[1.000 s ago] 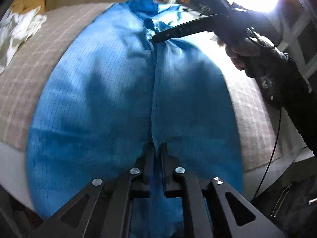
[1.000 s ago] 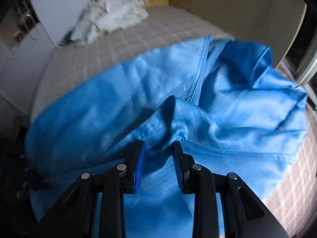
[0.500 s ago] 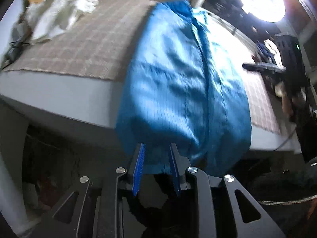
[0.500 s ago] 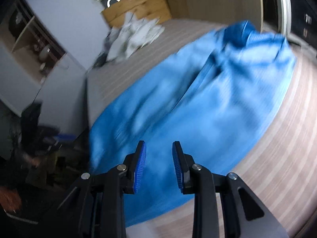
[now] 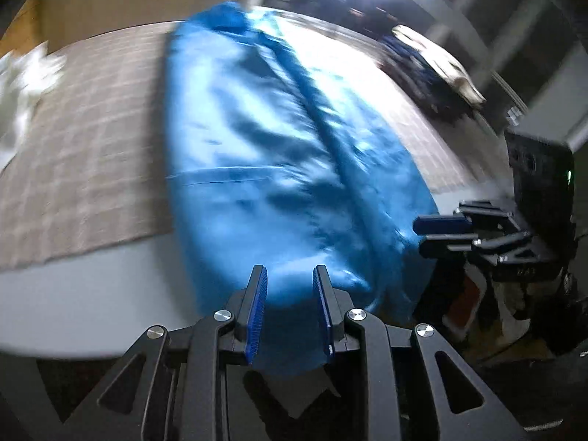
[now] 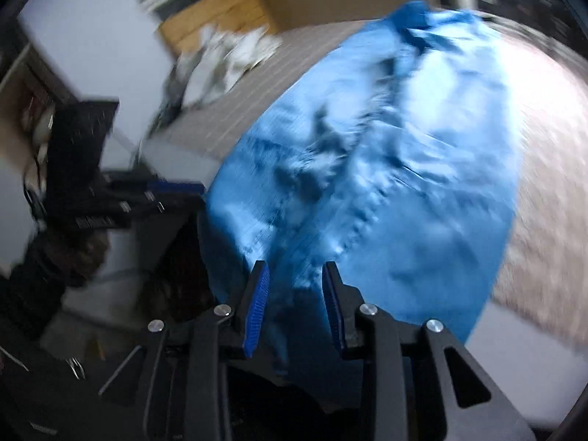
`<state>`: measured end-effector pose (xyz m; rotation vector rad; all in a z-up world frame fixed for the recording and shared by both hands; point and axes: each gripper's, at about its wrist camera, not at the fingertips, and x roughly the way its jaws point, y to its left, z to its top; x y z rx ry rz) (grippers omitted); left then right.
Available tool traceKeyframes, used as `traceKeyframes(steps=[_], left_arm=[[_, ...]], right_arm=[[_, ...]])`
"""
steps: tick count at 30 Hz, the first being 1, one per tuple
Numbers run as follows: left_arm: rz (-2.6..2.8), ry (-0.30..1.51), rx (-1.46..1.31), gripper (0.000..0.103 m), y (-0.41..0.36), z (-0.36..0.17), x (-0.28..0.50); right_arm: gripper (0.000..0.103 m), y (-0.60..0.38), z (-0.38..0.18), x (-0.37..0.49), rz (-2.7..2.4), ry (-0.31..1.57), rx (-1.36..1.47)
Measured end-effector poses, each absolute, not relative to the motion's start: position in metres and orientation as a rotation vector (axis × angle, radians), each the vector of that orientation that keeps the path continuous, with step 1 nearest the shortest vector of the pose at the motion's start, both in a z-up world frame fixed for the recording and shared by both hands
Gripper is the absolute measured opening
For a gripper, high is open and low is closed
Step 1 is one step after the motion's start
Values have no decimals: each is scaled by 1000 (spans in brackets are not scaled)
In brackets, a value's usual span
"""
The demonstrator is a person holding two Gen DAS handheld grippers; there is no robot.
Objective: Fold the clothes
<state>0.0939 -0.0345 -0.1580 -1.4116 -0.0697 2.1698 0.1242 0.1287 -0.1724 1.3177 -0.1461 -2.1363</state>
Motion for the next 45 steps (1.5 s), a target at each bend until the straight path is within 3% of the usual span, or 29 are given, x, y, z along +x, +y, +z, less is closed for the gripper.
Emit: traceKeyframes(steps=[9, 11, 13, 14, 20, 22, 32, 39, 42, 43, 44, 45], left_arm=[[2045, 62, -1398, 30, -30, -171, 118], [2047, 54, -1440, 30, -47, -171, 131], [2049, -18, -1497, 31, -69, -177, 140], [2050, -64, -1528, 32, -81, -181, 143], [2071, -275, -1605, 39, -114, -195, 123], [2067, -272, -1586, 44, -111, -193, 117], [1974, -87, -1595, 46, -90, -199, 104], [1906, -110, -1616, 46, -88, -211, 95], [1872, -122, -1591, 43, -89, -211, 93], [1864, -120, -1580, 38, -89, -210, 93], [1862, -103, -1570, 26, -88, -209, 92], [1855, -90, -1564, 19, -87, -209, 91]], right_arm=[[30, 136, -204, 180, -2183, -93, 1529], [36, 161, -202, 194, -2269, -148, 1540], [57, 188, -202, 202, -2351, -254, 1529], [59, 199, -205, 202, -2383, -293, 1530], [59, 232, -223, 178, -2354, -457, 1521], [59, 229, -225, 170, -2319, -428, 1518], [59, 208, -236, 150, -2186, -351, 1510], [59, 188, -250, 138, -2103, -283, 1539], [59, 184, -256, 136, -2069, -257, 1548], [59, 183, -257, 135, -2058, -269, 1543], [58, 182, -258, 134, -2050, -278, 1541], [46, 181, -258, 133, -2044, -284, 1542]])
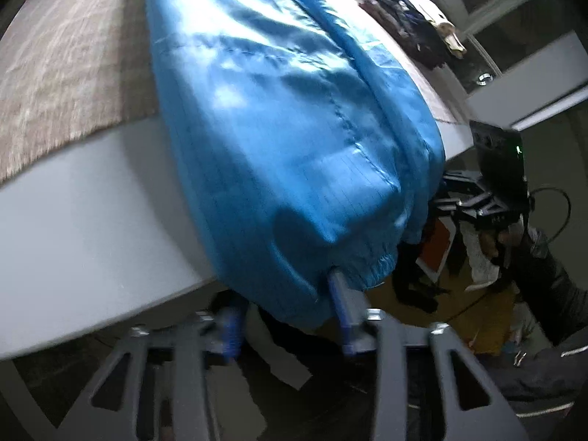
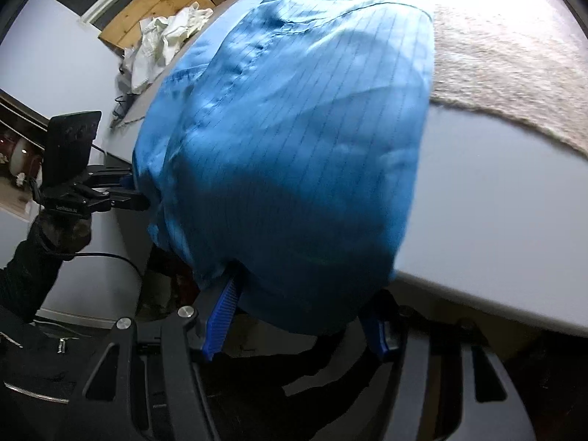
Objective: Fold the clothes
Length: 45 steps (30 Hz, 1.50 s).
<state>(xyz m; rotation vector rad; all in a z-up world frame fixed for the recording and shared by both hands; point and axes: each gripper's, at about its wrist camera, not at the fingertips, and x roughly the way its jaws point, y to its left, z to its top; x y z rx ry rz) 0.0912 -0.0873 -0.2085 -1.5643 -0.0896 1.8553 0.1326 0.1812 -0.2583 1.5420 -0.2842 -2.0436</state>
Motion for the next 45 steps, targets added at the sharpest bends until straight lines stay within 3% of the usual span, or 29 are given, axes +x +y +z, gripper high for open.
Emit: traceKeyframes(steps=[1, 4, 5, 20, 30, 32, 33, 35, 37, 39, 41, 42, 45], left_arm=[[1843, -88, -1564, 16, -88, -208, 90], [1812, -117, -1550, 9, -93, -203, 88], [1805, -137, -1543, 8, -95, -199, 87], [1761, -402, -1341, 4, -118, -89, 60], [1840, -536, -1282, 3, -108, -48, -75], [1892, -580, -1333, 9, -103, -61, -118], [1961, -555, -1378, 11, -99, -72, -141], [2156, -335, -1573, 16, -93, -101, -187], [2150, -362, -1693, 16, -101, -121, -210], [2140, -454, -1642, 18, -117, -115, -207], [2168, -418, -1587, 36, -123, -99, -191], [2169, -391, -1567, 38, -122, -94, -182], [2165, -266, -1523, 46, -109, -89, -164]], right_arm=[[31, 181, -258, 132, -2029, -291, 1547], [13, 182, -253, 131, -1975, -306, 1569], [12, 181, -250, 130, -1963, -304, 1572], [7, 194, -125, 127, -1919, -631, 1289], [7, 232, -91, 8, -1804, -819, 1211], [7, 241, -98, -29, -1788, -831, 1255], [8, 245, -107, -58, -1797, -824, 1321], [15, 257, -133, -107, -1841, -780, 1513], [16, 271, -152, -141, -1864, -787, 1656], [18, 279, -147, -148, -1838, -775, 1631], [37, 285, -138, -146, -1839, -745, 1615], [46, 287, -134, -145, -1843, -728, 1610], [52, 291, -132, -147, -1832, -719, 1582]])
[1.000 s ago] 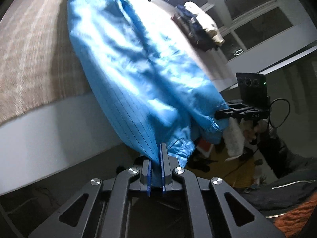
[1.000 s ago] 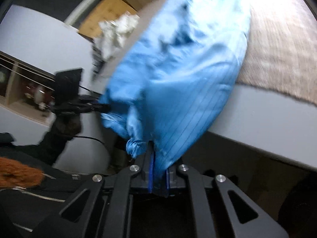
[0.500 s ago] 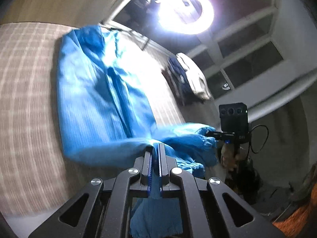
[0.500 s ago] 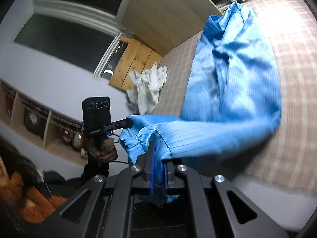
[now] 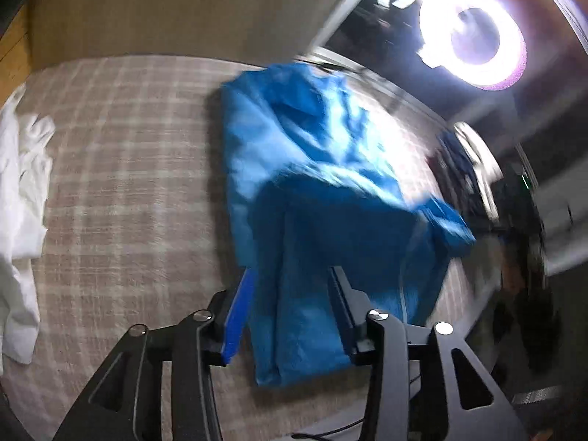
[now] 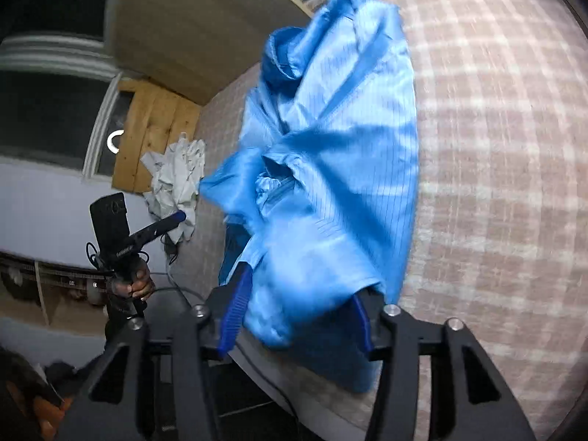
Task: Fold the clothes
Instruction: 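Fold the coat hem up toward the collar with both tools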
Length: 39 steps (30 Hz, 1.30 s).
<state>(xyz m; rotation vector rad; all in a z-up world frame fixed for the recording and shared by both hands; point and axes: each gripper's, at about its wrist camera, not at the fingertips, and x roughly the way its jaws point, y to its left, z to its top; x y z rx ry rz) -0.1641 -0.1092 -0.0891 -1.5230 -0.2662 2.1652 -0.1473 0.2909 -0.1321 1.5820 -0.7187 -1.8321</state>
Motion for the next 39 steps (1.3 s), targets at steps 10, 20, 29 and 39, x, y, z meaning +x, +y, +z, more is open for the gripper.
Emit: traceKeyframes(steps=[10, 20, 29, 39], left_arm=[[2025, 26, -1668, 44, -35, -168, -197], [1975, -95, -1626, 9, -44, -171, -202], [1970, -134, -1598, 4, -51, -159, -196], [2049, -86, -1567, 5, -75, -110, -144]], right_arm=[[53, 285, -164, -167, -1779, -815, 1599], [66, 326, -135, -112, -1935, -895, 1394], [60, 274, -171, -127, -2168, -451, 1446], [6, 248, -129, -129, -1994, -445, 1281]])
